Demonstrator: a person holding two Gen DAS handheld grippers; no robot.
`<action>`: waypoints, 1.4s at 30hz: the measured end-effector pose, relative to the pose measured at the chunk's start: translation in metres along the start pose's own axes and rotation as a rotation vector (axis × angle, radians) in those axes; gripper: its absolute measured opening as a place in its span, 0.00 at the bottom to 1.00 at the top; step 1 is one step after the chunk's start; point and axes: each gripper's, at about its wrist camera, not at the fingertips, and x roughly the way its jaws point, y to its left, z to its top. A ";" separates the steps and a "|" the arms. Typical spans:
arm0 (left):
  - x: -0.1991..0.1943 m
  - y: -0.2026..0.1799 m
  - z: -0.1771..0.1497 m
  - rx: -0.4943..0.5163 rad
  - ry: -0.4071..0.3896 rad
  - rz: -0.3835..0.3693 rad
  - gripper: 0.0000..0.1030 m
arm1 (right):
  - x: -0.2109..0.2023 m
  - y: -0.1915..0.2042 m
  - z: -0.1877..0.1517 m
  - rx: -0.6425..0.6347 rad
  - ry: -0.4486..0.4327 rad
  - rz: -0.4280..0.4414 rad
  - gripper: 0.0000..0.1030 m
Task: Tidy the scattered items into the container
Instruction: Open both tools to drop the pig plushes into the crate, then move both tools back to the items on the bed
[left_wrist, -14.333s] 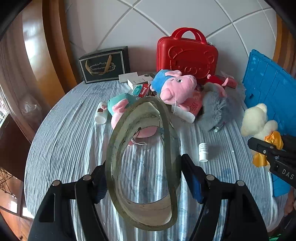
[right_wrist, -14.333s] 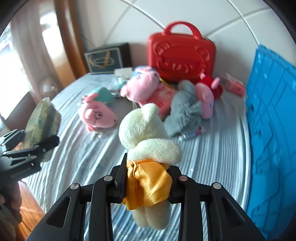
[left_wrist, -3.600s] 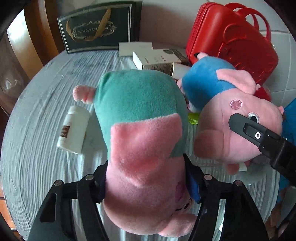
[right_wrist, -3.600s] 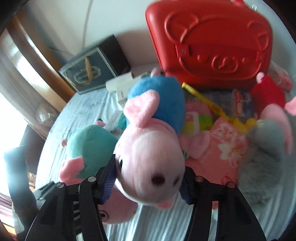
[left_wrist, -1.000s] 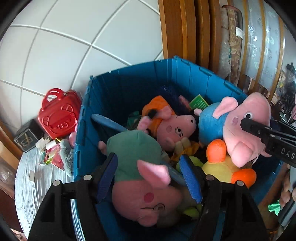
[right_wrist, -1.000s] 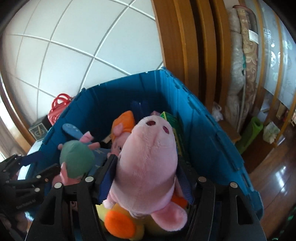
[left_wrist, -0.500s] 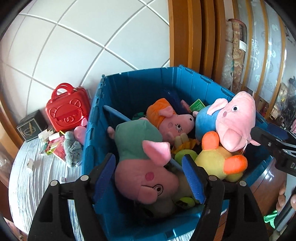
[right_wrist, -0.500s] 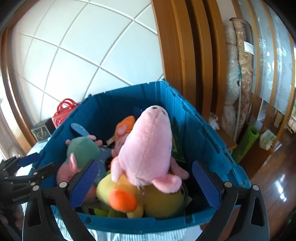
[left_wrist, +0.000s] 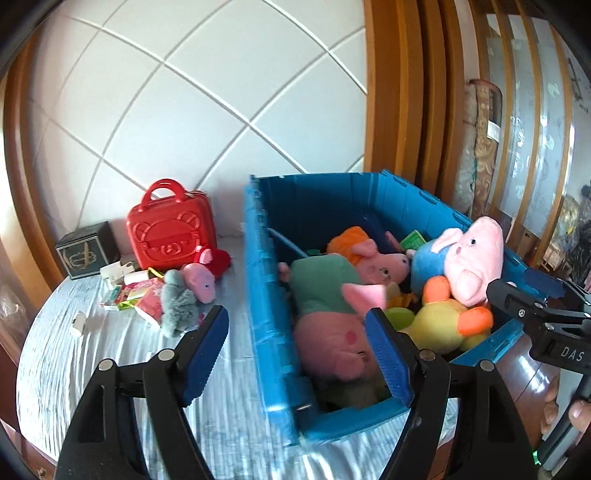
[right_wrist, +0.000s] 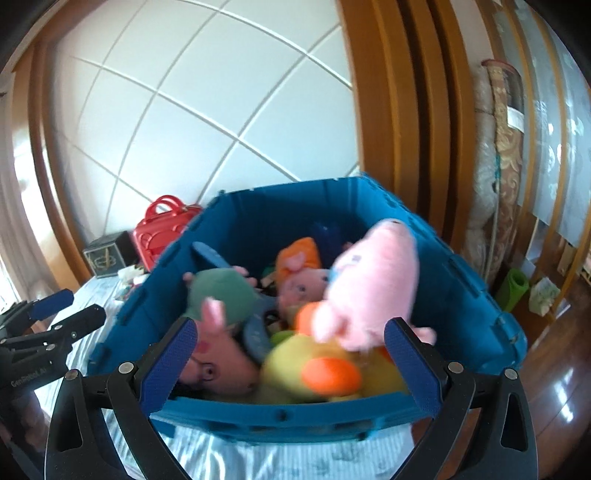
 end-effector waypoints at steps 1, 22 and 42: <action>-0.004 0.009 -0.002 -0.003 -0.005 0.002 0.74 | -0.003 0.012 0.000 -0.007 -0.007 0.003 1.00; -0.068 0.272 -0.084 -0.173 0.024 0.093 0.74 | -0.013 0.271 -0.052 -0.088 0.011 0.094 1.00; 0.066 0.370 -0.105 -0.284 0.264 0.259 0.74 | 0.177 0.338 -0.049 -0.159 0.289 0.265 1.00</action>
